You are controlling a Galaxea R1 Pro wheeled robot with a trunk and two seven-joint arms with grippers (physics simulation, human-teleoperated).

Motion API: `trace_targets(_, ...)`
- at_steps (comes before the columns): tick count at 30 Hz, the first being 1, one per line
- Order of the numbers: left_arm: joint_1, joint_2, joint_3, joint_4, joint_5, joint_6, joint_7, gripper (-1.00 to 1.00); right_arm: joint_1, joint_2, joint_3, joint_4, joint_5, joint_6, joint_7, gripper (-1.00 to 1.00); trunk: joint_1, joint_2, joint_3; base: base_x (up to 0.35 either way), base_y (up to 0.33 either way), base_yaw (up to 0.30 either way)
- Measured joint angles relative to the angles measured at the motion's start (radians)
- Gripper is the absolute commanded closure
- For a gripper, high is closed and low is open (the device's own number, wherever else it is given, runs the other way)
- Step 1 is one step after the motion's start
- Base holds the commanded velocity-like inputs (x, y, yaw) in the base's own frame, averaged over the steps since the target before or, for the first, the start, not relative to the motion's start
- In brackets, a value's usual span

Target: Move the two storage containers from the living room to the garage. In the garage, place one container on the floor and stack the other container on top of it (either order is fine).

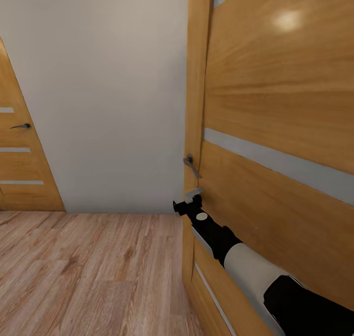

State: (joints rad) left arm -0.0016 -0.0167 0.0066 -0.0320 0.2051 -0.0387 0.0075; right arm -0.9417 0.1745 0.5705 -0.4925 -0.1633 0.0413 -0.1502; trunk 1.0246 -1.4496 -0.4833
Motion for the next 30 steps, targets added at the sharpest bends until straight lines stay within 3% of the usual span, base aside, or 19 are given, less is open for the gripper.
trace_targets(19,0.0,0.0,0.001,0.0,0.0,0.0,0.0,-1.0,0.0,0.0,-0.001,0.013,-0.003,-0.007,-0.009,-1.0,0.0,0.0,0.0,0.049,0.0,0.0)
trace_targets(21,0.0,0.0,0.001,0.0,0.0,0.0,0.0,-1.0,0.0,0.0,-0.014,0.014,-0.003,-0.007,-0.023,-1.0,0.0,0.0,0.0,0.0,0.0,0.0)
trace_targets(27,0.0,0.0,0.001,0.0,0.0,0.0,0.0,-1.0,0.0,0.0,-0.109,0.013,0.0,-0.005,-0.048,-1.0,0.0,0.0,0.0,0.0,0.0,0.0)
trace_targets(30,0.0,0.0,0.001,0.0,0.0,0.0,0.0,-1.0,-0.001,-0.008,-0.119,0.013,-0.002,-0.003,-0.049,-1.0,0.0,0.0,0.0,0.0,0.0,0.0)
